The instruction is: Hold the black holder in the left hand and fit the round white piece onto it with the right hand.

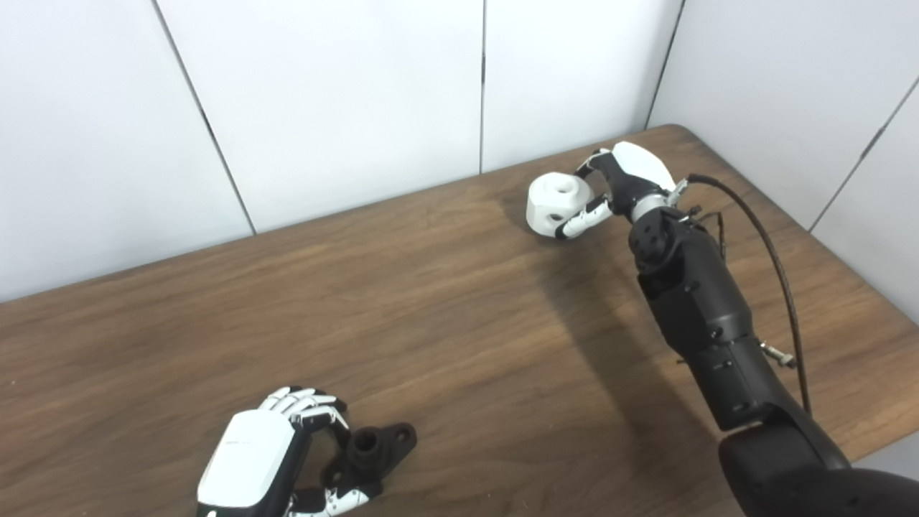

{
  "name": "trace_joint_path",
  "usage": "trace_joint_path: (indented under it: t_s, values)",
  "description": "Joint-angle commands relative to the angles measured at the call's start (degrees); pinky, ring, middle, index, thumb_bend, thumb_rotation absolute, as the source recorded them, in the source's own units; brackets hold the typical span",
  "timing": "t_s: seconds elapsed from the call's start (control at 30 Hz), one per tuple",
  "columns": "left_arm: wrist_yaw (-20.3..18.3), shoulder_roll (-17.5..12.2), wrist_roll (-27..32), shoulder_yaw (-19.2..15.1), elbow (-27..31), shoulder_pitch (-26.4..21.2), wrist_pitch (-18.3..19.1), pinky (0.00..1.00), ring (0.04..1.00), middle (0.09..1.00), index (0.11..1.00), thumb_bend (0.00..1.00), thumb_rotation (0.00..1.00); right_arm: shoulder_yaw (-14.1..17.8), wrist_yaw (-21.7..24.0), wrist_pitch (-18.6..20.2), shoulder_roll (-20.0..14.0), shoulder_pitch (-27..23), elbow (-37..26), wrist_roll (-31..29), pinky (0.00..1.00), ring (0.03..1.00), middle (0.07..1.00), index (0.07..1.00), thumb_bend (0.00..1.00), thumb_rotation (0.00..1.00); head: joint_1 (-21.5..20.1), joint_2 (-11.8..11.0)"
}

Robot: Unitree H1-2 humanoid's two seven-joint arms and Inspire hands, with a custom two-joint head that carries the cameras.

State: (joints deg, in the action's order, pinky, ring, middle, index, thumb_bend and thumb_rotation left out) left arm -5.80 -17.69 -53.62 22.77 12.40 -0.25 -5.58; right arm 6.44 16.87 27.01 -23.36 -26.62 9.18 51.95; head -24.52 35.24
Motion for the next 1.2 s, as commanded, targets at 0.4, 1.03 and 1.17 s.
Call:
trace_joint_path:
  t_s: [0.4, 1.03, 1.17]
  values:
    - [-1.96, -1.05, -2.28, 0.41, -1.20, 0.36, 1.03, 0.86, 0.801, 0.720, 0.485, 0.52, 0.05, -0.40, -1.59, -0.11, -1.66, -2.50, -1.00, -0.03, 1.00, 1.000, 0.920, 0.645, 0.87, 0.23, -0.03, 0.26]
    - [-2.09, -1.09, -2.82, 0.47, -0.67, 0.72, 1.12, 0.86, 0.801, 0.720, 0.485, 0.52, 0.05, -1.90, -12.52, -2.20, -2.64, -0.61, -1.28, -8.94, 1.00, 0.988, 0.868, 0.485, 0.52, 0.13, 0.01, 0.74]
    - [-2.26, -0.99, -2.67, 0.49, -0.61, 0.86, 1.23, 0.86, 0.804, 0.722, 0.485, 0.52, 0.05, -2.90, -13.41, -2.43, -3.57, -0.31, -1.49, -9.81, 1.00, 0.983, 0.861, 0.484, 0.52, 0.13, -0.01, 0.79]
